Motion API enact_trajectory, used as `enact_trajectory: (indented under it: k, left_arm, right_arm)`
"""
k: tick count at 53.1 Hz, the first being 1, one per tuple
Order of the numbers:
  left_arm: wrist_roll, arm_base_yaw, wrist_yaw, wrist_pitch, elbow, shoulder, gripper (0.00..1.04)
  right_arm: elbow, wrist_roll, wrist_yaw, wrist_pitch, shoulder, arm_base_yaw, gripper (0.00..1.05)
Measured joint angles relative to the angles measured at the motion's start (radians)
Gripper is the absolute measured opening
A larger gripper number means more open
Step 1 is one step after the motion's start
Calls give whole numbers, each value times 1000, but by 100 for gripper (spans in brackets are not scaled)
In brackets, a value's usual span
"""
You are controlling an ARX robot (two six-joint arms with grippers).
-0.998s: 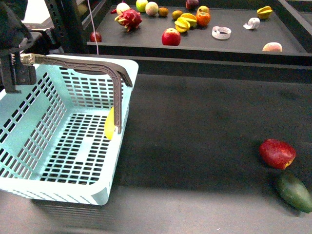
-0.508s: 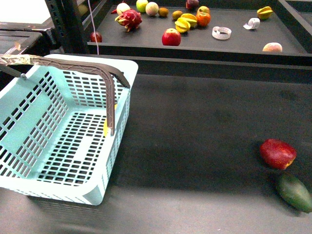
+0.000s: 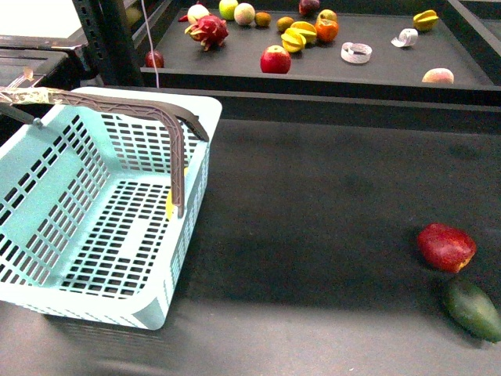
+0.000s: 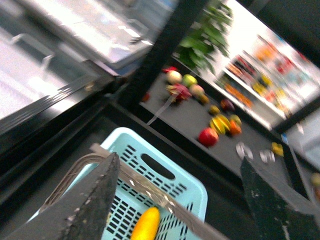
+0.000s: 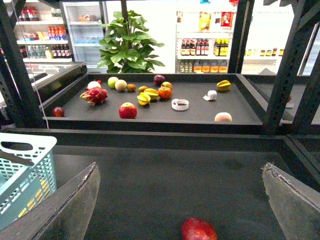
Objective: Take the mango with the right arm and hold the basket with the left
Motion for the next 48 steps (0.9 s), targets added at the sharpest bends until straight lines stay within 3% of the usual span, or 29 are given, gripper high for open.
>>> enact_trajectory:
  k: [3,7,19,25,29,48]
  left_arm:
    - [179,-17,73,42,-47,-41,60]
    - [331,-34,68,50,-104,-97,44]
    - [418,-73,27,31,-212,-220,2]
    - [425,-130,-53,-1,-253,-291,2]
    - [428,-159,-52,-25,-276,-339,2]
    - [433,-161,-60,-114,-363,-529,2]
  right_arm:
    - [0,0,-1,0,0,0,97]
    - [0,0,0,0,0,0,97]
    - [0,0,0,0,0,0,97]
    - [0,0,0,0,0,0,97]
    - [0,0,0,0,0,0,97]
    - [0,0,0,0,0,0,97]
